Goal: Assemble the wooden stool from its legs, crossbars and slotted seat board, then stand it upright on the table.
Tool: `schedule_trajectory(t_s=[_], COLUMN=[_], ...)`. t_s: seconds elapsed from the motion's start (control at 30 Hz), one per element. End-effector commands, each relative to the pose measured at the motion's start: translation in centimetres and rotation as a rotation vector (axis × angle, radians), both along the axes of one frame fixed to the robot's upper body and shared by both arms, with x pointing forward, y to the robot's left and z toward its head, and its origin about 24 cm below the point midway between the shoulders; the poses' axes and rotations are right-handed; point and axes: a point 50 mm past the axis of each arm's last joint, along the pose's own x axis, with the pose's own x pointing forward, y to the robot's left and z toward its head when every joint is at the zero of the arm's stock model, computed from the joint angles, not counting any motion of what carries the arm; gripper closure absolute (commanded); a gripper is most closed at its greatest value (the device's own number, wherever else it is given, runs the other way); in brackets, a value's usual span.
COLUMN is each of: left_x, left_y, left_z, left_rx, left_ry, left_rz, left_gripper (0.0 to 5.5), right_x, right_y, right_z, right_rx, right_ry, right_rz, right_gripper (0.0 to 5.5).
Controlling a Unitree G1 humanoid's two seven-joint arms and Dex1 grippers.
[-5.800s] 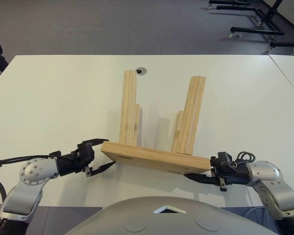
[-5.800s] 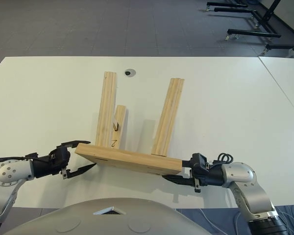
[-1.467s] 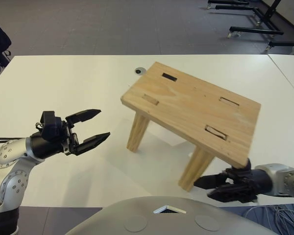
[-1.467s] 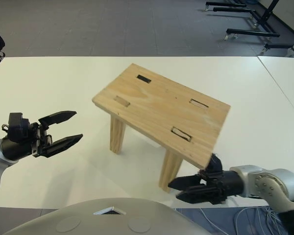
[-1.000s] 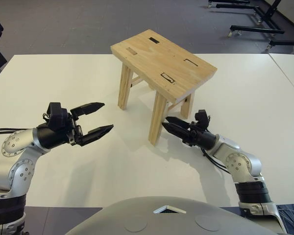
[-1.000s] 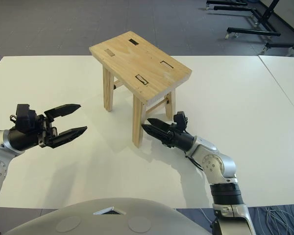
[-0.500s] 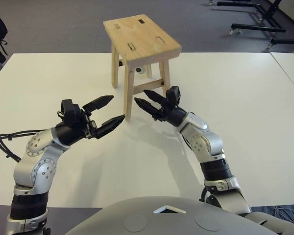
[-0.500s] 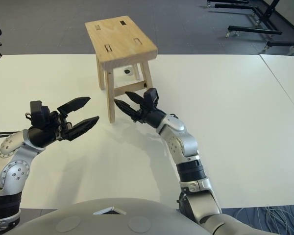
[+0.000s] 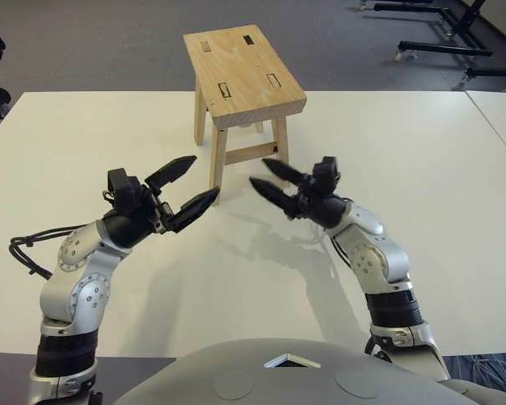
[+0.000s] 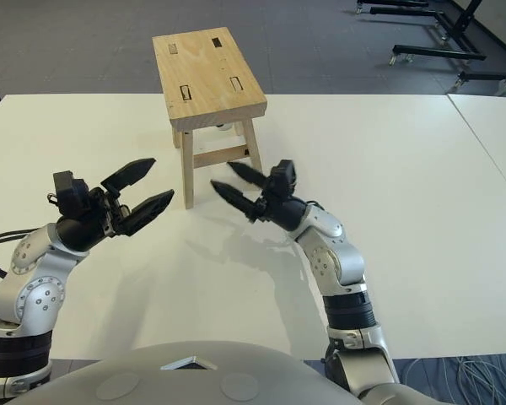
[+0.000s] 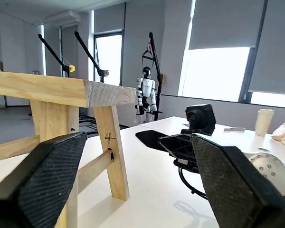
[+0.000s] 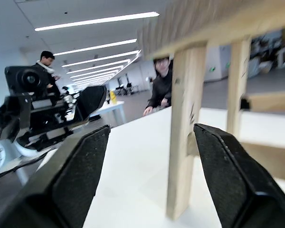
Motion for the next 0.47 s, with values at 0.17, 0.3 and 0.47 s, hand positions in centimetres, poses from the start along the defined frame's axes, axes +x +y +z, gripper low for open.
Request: schedule_trajectory(t_s=[0.17, 0.3, 0.47], left_x=[2.4, 2.8, 2.7], left_y=[-0.4, 0.2, 0.5], left_z=[-1.5, -1.6, -1.9], left_rx=[0.123, 0.127, 0.126], left_ry=[-0.192, -0.24, -0.249], left_rz=[0.71, 0.89, 0.92], left_gripper=[1.47, 1.47, 1.47], right_x=[-0.9, -0.1, 0.6], right_y=[-4.2, -4.2, -3.1], right_z=[-2.3, -1.4, -0.2], right_rx=[-0.099, -0.1, -0.057], right_ry=[-0.178, -0.233, -0.267], right_rz=[-0.655, -0.785, -0.794], right_gripper=[2.26, 2.26, 2.26])
